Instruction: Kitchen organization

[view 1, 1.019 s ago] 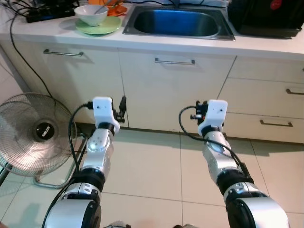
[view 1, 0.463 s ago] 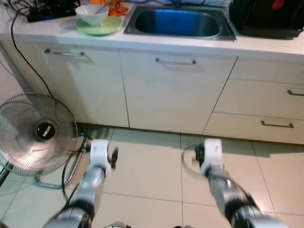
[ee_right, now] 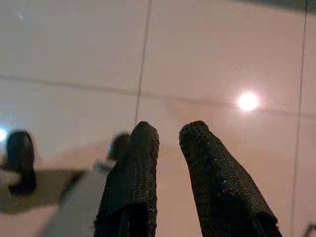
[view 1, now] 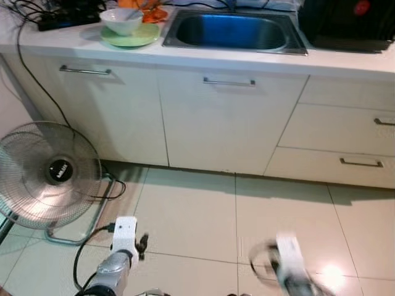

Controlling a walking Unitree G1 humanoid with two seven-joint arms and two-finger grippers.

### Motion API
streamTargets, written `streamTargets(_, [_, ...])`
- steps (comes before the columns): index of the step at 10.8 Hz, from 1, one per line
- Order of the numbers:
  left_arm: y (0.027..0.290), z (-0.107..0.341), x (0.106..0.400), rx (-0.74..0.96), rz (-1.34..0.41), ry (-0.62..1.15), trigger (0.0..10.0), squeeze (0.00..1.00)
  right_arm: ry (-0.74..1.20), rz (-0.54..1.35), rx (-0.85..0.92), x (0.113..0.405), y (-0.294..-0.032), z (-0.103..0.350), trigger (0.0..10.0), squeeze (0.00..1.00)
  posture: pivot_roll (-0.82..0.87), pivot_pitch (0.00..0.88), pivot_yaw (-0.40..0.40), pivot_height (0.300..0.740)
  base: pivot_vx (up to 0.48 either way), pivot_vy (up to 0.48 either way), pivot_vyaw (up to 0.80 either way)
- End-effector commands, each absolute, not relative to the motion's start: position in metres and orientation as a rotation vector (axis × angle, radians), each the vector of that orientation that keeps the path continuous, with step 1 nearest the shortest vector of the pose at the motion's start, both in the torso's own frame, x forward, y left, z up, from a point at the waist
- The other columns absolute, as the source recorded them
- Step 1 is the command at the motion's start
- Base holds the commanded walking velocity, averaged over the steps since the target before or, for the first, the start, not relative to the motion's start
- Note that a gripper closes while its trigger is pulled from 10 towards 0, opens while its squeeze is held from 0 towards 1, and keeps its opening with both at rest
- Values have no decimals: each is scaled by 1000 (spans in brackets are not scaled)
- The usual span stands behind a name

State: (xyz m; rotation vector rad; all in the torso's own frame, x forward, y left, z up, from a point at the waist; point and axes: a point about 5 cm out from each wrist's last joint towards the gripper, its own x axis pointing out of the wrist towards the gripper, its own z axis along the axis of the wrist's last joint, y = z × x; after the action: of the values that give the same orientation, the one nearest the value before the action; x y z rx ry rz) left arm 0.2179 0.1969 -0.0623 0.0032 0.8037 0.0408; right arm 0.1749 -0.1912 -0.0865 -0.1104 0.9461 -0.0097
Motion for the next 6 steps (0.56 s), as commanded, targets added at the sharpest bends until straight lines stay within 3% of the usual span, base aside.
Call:
streamTargets(1, [197, -65, 214, 11, 45, 833, 10000, 0, 952, -18, -119, 174, -193, -87, 10000, 0, 23, 58, 0, 740, 0, 0, 0])
streamTargets(6, [199, -67, 213, 8, 66, 895, 10000, 0, 945, 4, -103, 176, -189, -86, 10000, 0, 19, 80, -1, 740, 0, 0, 0])
